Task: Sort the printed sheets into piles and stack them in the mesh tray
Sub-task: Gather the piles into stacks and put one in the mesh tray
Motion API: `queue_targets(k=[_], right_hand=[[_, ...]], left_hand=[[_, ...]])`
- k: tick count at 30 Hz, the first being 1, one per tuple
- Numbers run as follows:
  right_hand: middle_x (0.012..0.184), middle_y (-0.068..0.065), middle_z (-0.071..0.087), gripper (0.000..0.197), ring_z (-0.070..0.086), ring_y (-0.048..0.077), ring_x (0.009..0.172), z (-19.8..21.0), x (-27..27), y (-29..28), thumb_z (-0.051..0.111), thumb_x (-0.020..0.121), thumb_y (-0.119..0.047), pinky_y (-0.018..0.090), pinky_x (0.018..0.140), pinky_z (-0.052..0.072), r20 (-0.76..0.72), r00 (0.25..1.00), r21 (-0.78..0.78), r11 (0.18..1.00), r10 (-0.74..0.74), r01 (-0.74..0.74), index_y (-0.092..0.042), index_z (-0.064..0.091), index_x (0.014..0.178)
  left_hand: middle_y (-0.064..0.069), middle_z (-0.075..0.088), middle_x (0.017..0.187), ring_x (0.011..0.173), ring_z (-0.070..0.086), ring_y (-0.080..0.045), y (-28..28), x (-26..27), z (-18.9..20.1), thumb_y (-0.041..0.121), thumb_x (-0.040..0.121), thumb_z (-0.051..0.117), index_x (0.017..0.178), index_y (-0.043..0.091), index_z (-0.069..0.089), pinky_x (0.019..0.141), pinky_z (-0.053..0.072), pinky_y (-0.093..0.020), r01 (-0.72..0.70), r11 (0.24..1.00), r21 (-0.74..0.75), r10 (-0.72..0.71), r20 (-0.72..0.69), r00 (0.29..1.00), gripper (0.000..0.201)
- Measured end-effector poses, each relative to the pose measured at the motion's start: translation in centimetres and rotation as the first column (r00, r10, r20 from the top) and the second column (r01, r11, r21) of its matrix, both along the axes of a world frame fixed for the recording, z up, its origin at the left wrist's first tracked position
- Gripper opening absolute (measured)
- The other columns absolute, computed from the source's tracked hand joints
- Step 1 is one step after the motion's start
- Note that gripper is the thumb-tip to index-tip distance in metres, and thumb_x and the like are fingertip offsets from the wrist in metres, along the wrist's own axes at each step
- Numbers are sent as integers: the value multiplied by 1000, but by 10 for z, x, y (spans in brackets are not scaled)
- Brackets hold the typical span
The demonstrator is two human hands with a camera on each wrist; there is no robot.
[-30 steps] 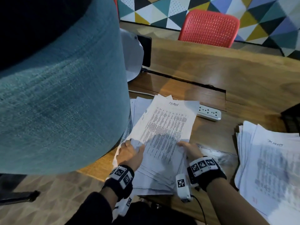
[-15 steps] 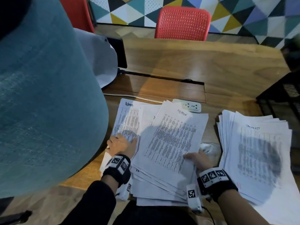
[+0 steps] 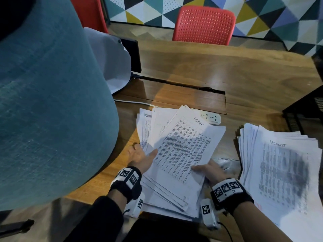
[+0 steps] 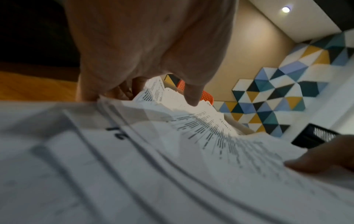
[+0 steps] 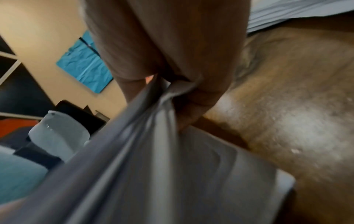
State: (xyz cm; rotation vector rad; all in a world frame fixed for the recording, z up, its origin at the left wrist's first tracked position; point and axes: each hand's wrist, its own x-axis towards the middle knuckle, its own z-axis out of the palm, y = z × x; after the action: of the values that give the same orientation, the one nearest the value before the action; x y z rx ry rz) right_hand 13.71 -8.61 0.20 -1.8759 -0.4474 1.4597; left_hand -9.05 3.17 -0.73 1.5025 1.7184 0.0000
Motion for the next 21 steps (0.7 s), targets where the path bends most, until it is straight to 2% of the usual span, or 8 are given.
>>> queue_targets(k=[2,3,7,10,15,17,19,21], right_hand=[[86,16,72,36,73,27,68,5,-1,6,69,76,7,39,54,59,10,998,9,998,64,-64,-8,59,107],[88,15,72,39,73,25,69,8,-1,8,68,76,9,36,54,59,5,995,11,995,97,-97,-6,58,110],[97,12,73,37,68,33,96,9,7,11,71,64,1,49,82,57,124,925,-109,931,360,-348,-6,67,100],[97,11,70,34,67,26,92,10,16,-2,73,63,0,44,82,58,139,893,-176,898,428,-403,-9,66,95],[103,15,70,48,67,26,89,8,31,-34,87,64,-15,38,80,57,235,971,0,999,39,-41,-8,58,101],[100,16,71,73,70,29,85,7,36,-47,94,51,-19,40,80,59,96,967,95,969,-236,227,2,53,108],[79,14,72,59,71,24,68,22,39,-56,91,54,-16,31,62,59,-91,915,192,894,-394,404,6,60,99],[79,18,71,56,70,27,66,37,43,-61,91,54,-20,32,59,56,-218,880,224,856,-422,466,8,64,96]], left_hand=[[-18,22,152,138,33,-35,3,1,1,54,86,66,149,5,19,109,37,-43,-50,998,-27,52,83,995,93],[-17,25,152,137,37,-35,7,0,-2,50,83,71,148,5,20,108,38,-42,-65,997,-38,69,120,990,95],[-6,44,150,134,46,-30,17,1,-8,61,60,79,148,16,30,110,41,-47,-31,987,-157,72,263,962,110],[1,60,130,117,59,-24,15,14,-7,43,65,85,133,21,45,101,50,-46,34,994,-108,1,305,952,82],[-2,67,123,114,64,-22,-4,34,13,6,76,81,126,19,53,100,50,-50,124,989,-84,-53,575,817,58],[0,70,119,112,67,-17,-8,36,30,3,77,79,122,24,55,98,53,-45,182,977,-107,-52,714,698,55],[6,72,117,110,68,-9,-8,39,49,3,80,77,125,28,53,93,56,-33,274,956,-110,-86,784,614,57],[7,73,115,107,68,-6,-2,45,66,1,81,76,130,23,52,91,56,-28,334,935,-121,-100,813,574,59]])
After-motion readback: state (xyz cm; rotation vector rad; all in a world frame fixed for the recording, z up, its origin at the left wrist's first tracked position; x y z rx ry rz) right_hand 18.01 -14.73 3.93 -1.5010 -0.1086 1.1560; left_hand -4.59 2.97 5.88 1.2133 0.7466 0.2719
